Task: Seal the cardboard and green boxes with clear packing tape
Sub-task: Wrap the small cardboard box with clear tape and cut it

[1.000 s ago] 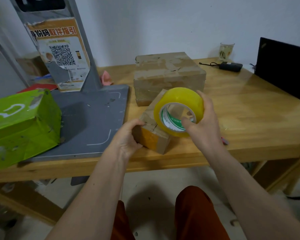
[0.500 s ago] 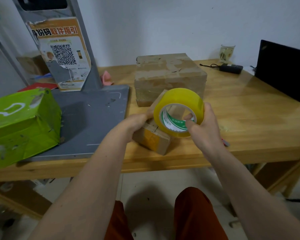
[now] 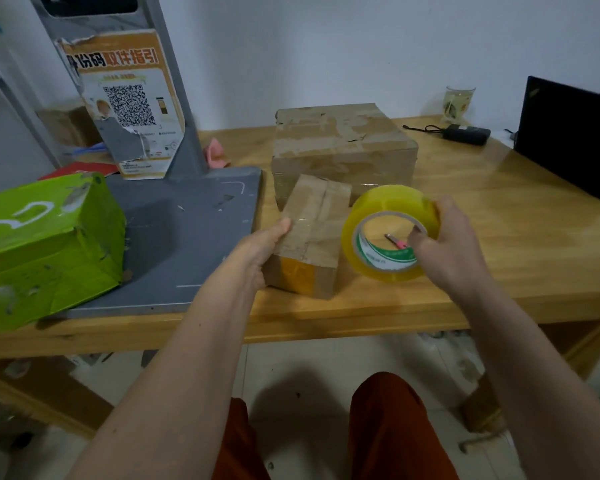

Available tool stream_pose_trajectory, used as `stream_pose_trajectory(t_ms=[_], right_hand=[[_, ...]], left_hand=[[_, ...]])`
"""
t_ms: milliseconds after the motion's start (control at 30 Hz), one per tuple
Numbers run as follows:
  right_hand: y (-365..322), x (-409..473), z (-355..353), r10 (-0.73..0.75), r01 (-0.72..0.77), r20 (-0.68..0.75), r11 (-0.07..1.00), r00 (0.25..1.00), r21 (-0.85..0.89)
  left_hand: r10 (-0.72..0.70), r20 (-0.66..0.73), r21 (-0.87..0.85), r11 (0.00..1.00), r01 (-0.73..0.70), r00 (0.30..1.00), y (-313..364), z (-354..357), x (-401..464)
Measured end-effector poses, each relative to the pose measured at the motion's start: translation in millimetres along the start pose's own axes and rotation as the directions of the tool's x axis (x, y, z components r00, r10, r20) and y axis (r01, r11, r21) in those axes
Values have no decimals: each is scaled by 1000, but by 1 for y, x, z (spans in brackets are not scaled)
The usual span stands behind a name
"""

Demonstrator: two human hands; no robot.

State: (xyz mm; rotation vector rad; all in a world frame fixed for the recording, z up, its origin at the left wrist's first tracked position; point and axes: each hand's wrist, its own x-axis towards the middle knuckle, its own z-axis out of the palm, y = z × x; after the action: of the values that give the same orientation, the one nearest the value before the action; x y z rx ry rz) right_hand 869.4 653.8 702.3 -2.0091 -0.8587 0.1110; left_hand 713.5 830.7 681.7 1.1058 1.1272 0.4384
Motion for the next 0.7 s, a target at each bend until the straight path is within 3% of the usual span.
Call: stream_pose_trajectory(t_ms=[200, 267, 300, 333, 400, 467, 533, 567, 633, 700], right_hand=[[18, -9, 15, 100, -93, 139, 994, 985, -58], [20, -11, 17, 124, -121, 153, 992, 980, -32], [21, -10, 18, 129, -126, 156, 992, 979, -28], [21, -10, 18, 127, -123, 156, 992, 980, -31], [21, -8, 18, 115, -111, 153, 993, 982, -33], [21, -6, 18, 105, -102, 159, 994, 982, -27], [22, -5, 20, 100, -99, 162, 995, 982, -12], [23, -4, 21, 97, -97, 157, 995, 983, -7], [25, -3, 22, 95, -96, 147, 995, 985, -2], [24, -2, 23, 86, -88, 141, 996, 986, 7]], left_hand=[[45, -55, 44, 998, -43, 997, 2, 3, -2], [139, -133, 292, 952, -95, 981, 2, 5, 0], [244, -169, 513, 849, -126, 955, 1, 5, 1], [390, -166, 721, 675, -159, 906, 1, 7, -1], [619, 7, 876, 375, -304, 785, -3, 13, -10], [616, 272, 892, 126, -434, 739, -11, 21, -18], [486, 429, 898, -134, -420, 762, -19, 24, -22], [445, 459, 888, -202, -413, 769, -20, 23, -24], [437, 508, 861, -218, -460, 742, -24, 22, -27], [555, 547, 820, -205, -534, 627, -37, 21, -33]])
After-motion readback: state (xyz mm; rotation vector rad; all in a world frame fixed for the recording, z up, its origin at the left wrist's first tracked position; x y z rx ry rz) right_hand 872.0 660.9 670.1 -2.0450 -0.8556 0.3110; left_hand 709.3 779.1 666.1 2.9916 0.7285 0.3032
